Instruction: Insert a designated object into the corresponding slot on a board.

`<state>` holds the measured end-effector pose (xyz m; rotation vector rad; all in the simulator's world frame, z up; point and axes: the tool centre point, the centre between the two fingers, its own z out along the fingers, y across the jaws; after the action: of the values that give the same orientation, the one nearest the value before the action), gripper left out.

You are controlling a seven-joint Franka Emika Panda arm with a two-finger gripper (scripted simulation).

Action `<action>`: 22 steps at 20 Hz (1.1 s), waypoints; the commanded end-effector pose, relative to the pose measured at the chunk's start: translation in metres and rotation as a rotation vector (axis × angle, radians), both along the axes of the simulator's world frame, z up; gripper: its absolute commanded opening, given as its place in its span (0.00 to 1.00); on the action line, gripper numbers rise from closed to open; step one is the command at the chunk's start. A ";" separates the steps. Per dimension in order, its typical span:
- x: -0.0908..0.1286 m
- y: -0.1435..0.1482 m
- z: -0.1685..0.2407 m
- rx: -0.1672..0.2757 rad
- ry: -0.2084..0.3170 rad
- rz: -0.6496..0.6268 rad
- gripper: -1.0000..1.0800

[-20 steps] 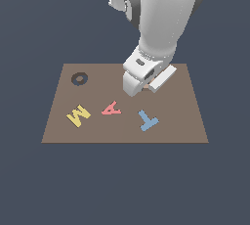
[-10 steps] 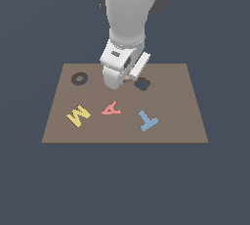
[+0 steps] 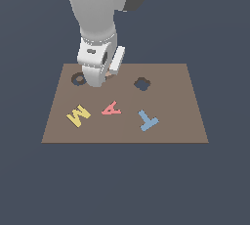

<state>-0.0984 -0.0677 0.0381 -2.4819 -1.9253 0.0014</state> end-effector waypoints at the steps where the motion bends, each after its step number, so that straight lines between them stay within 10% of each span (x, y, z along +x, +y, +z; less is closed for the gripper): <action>1: 0.000 -0.018 0.001 0.000 -0.001 0.062 0.00; 22: 0.019 -0.099 0.002 0.000 0.000 0.346 0.00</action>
<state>-0.0811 -0.1649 0.0404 -2.1265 -2.3126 0.0017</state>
